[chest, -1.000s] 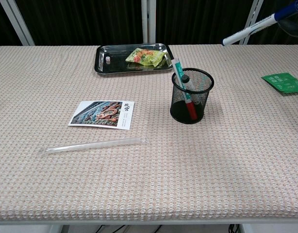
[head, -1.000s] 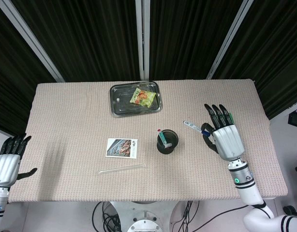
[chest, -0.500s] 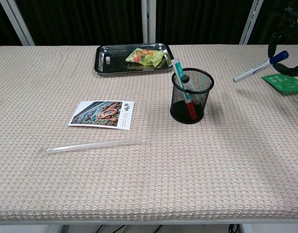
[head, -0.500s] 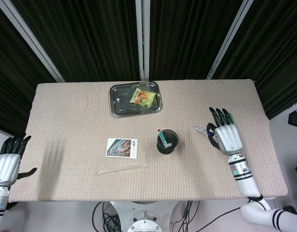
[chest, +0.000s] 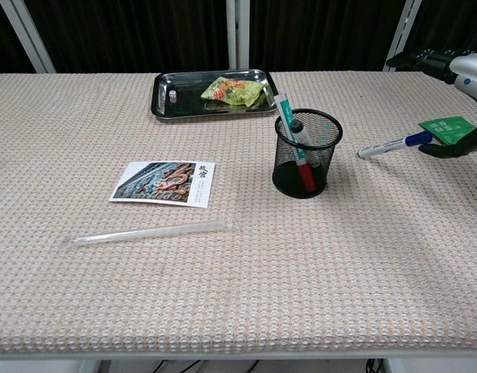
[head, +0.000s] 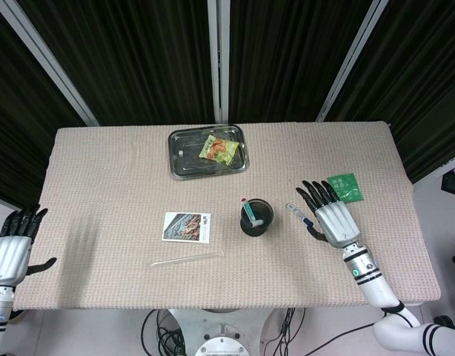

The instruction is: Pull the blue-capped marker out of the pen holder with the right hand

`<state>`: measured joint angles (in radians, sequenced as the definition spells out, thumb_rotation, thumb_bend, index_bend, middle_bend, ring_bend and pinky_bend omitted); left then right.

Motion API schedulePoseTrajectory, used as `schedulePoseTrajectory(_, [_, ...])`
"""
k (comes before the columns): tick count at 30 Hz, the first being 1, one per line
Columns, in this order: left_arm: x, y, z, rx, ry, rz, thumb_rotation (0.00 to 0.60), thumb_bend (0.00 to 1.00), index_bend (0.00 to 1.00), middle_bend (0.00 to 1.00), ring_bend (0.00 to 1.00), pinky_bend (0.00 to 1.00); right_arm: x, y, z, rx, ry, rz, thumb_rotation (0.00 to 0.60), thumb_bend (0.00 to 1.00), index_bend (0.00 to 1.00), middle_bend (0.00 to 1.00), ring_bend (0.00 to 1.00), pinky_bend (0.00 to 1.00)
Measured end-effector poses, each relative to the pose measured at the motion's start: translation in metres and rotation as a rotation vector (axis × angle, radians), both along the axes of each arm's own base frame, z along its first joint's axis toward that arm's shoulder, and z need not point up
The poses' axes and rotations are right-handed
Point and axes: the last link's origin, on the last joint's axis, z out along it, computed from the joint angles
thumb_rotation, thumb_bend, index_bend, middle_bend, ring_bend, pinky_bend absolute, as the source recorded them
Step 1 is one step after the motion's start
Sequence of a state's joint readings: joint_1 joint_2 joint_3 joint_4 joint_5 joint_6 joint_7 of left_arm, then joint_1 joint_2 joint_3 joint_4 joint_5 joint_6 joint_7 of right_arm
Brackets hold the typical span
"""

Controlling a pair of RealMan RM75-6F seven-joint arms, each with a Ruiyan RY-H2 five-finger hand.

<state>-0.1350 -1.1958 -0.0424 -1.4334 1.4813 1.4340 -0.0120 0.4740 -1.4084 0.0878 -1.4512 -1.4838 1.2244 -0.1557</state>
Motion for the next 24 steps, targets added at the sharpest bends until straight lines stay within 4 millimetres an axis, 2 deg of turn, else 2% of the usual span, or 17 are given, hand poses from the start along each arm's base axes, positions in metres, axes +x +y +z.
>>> schedulePoseTrajectory(7, [0.004, 0.000, -0.001, -0.001, 0.003, -0.011, 0.600, 0.10, 0.08, 0.00, 0.00, 0.01, -0.007, 0.029, 0.033, -0.049, -0.038, 0.014, 0.600, 0.17, 0.00, 0.00, 0.00, 0.00])
schedulePoseTrajectory(14, [0.013, 0.001, 0.001, 0.008, 0.010, -0.036, 0.600, 0.10, 0.08, 0.00, 0.00, 0.01, -0.041, 0.062, 0.072, -0.132, -0.020, -0.064, 0.600, 0.17, 0.00, 0.00, 0.00, 0.00])
schedulePoseTrajectory(20, [0.017, 0.002, 0.004, 0.020, 0.010, -0.045, 0.600, 0.10, 0.08, 0.00, 0.00, 0.01, -0.073, 0.075, 0.088, -0.196, 0.019, -0.171, 0.600, 0.17, 0.00, 0.00, 0.00, 0.00])
schedulePoseTrajectory(24, [0.019, 0.004, 0.005, 0.022, 0.007, -0.054, 0.600, 0.10, 0.08, 0.00, 0.00, 0.01, -0.085, 0.079, 0.090, -0.204, 0.020, -0.243, 0.600, 0.17, 0.00, 0.00, 0.00, 0.00])
